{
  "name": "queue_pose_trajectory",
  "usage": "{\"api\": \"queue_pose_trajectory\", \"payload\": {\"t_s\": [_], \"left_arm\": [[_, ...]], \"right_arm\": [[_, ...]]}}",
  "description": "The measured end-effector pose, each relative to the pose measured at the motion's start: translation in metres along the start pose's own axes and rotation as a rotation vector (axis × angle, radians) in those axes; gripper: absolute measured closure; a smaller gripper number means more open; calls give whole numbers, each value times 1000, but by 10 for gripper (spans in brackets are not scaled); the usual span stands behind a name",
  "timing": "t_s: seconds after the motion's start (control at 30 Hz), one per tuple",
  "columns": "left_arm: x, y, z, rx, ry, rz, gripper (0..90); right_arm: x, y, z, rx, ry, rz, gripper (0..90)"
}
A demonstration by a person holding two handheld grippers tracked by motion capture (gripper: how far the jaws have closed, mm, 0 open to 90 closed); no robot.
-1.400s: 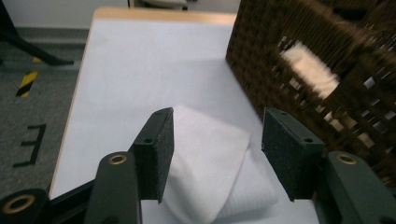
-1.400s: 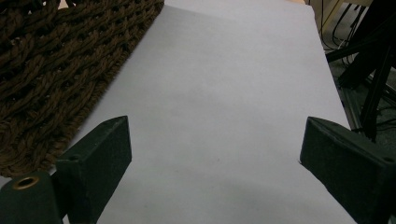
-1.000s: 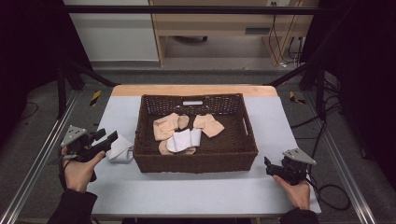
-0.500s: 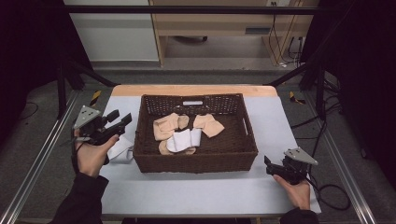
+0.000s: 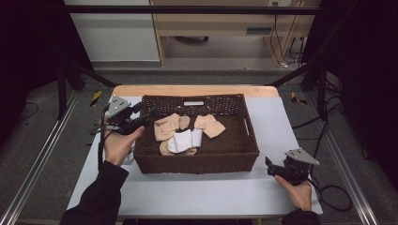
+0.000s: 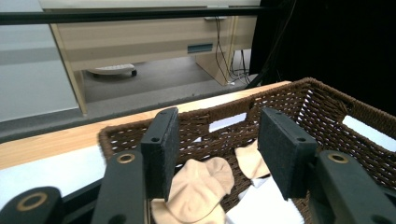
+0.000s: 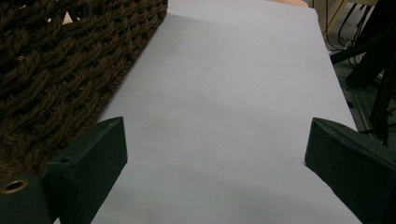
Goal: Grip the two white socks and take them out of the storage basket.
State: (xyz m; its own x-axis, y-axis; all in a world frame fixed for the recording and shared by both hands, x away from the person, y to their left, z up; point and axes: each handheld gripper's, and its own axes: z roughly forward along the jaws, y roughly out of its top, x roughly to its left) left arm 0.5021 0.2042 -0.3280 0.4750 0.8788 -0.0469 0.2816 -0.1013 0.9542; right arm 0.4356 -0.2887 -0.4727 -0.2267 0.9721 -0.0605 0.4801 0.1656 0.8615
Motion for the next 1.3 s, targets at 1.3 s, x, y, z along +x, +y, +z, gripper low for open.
{"api": "queue_pose_trajectory", "payload": {"t_s": [1.3], "left_arm": [[-20, -70, 100, 379, -44, 72, 421]], "right_arm": [[0, 0, 1, 6, 7, -2, 63]]}}
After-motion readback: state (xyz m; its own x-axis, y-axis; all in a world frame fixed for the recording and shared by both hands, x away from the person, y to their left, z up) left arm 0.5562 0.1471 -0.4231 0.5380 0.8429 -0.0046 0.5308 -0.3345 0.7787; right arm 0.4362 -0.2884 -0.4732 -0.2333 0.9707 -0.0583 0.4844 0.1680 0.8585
